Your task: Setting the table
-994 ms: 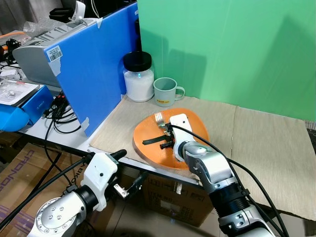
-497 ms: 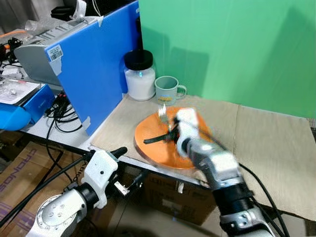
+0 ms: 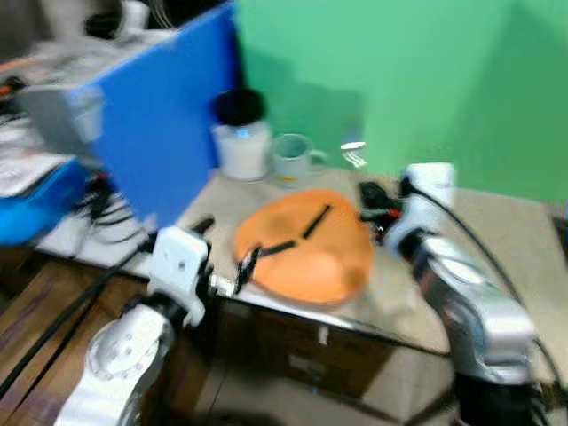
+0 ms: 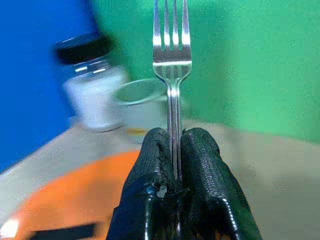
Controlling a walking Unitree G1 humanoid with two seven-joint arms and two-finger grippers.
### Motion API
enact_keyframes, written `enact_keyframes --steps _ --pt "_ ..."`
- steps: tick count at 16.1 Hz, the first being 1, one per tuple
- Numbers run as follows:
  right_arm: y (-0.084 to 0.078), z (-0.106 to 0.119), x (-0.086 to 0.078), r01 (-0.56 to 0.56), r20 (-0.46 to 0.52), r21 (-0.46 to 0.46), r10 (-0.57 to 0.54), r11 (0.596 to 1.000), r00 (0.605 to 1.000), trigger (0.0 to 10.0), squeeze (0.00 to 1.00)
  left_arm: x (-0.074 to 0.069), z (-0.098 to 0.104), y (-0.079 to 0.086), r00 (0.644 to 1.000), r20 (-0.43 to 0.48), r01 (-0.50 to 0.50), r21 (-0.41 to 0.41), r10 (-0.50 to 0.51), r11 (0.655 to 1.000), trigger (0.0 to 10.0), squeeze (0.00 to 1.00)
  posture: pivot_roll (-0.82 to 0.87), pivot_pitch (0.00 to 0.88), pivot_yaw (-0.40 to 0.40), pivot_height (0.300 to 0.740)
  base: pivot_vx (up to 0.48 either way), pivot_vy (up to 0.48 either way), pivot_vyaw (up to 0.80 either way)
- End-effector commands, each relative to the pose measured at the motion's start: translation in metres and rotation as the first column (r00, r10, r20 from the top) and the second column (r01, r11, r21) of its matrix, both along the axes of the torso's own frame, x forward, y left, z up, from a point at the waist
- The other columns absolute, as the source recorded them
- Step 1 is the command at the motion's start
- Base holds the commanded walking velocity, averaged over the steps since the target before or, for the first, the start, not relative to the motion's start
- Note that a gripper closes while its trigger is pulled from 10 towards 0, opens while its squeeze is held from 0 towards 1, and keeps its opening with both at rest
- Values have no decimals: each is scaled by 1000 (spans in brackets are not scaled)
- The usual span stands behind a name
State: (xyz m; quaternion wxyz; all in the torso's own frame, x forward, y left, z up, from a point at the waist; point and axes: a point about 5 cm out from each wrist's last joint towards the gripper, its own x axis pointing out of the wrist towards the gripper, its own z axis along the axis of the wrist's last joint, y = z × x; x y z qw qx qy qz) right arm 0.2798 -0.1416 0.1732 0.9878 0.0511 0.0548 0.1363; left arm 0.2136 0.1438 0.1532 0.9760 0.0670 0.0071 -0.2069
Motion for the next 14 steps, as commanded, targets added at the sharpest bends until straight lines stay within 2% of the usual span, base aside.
enact_keyframes --steps 1,3,7,9,14 --pt "-8 7 -5 41 51 -5 -41 999 998 10000 0 1 -3 2 998 -12 -65 8 65 998 10000 0 -76 0 72 740 0 0 -800" --pt "-21 6 -6 123 67 -39 -120 992 991 10000 0 4 -2 -3 993 8 -121 -6 121 993 10000 0 -69 0 52 740 0 0 -800" --pt "-27 6 -9 157 69 -25 -155 987 986 10000 0 7 2 -7 986 16 -166 -29 166 986 10000 0 -66 0 48 740 0 0 -800" --pt "-28 4 -8 166 69 -50 -162 985 984 10000 0 12 3 -2 971 17 -238 -44 239 970 10000 0 -63 0 43 740 0 0 -800" --pt "-29 -5 -7 202 38 -72 -200 977 979 10000 0 6 1 9 959 47 -280 25 279 960 10000 0 -61 0 48 740 0 0 -800"
